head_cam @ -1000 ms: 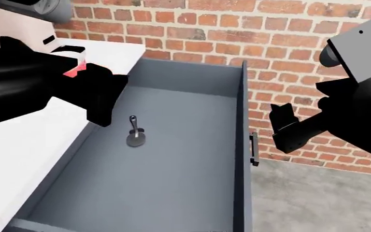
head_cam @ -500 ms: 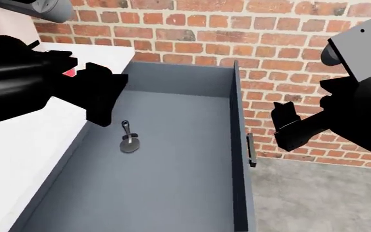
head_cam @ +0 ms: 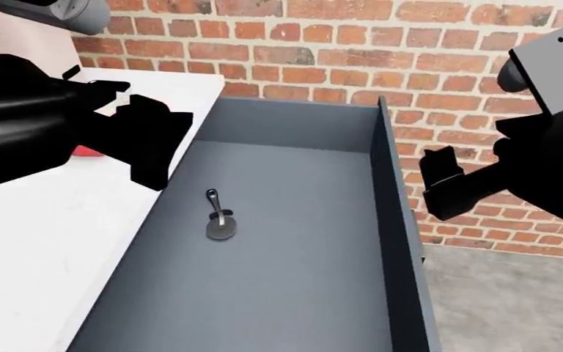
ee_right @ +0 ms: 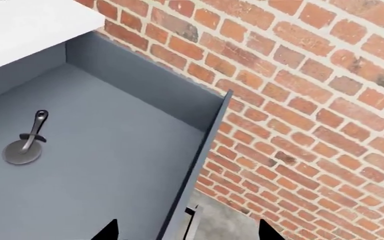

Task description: Place the bar in the bowl and close the drawer.

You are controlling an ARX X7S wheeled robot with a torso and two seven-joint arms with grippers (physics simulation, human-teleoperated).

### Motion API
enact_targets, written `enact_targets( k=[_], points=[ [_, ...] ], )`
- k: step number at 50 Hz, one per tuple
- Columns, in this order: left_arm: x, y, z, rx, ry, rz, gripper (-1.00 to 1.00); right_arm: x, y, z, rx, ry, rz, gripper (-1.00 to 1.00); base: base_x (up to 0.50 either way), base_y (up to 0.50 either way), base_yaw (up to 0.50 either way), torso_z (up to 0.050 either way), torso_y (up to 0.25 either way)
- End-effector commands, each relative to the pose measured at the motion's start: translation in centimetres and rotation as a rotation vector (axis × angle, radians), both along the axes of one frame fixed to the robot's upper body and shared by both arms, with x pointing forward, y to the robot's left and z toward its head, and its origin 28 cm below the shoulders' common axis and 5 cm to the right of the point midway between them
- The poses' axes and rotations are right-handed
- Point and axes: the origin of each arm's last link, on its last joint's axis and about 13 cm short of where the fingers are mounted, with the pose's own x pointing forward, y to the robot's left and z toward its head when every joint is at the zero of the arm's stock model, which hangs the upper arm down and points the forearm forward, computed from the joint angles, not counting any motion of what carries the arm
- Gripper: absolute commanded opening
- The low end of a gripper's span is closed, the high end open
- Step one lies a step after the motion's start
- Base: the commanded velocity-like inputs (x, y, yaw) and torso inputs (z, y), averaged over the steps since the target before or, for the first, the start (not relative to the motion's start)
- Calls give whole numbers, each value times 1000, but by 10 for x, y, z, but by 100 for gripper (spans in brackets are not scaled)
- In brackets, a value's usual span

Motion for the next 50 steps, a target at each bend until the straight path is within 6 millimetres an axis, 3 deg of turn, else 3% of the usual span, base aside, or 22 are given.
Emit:
enact_targets(
  k=[1, 10, 31, 50],
  points=[
    [0, 0, 0, -1, 1, -1, 100, 8, -17, 6, 49, 34, -75, 100, 0, 0, 0, 0, 0],
    [2, -1, 0, 2, 1, 0, 100, 15, -47, 3, 36, 80, -126, 100, 0, 0, 0, 0, 0],
    [4, -9, 2, 26, 1, 4, 100, 21, -106, -51, 137, 125, -192, 100, 0, 0, 0, 0, 0],
    [5, -11, 4, 36, 0, 8, 100, 34, -139, -105, 336, 167, 18, 100, 0, 0, 0, 0, 0]
  ],
)
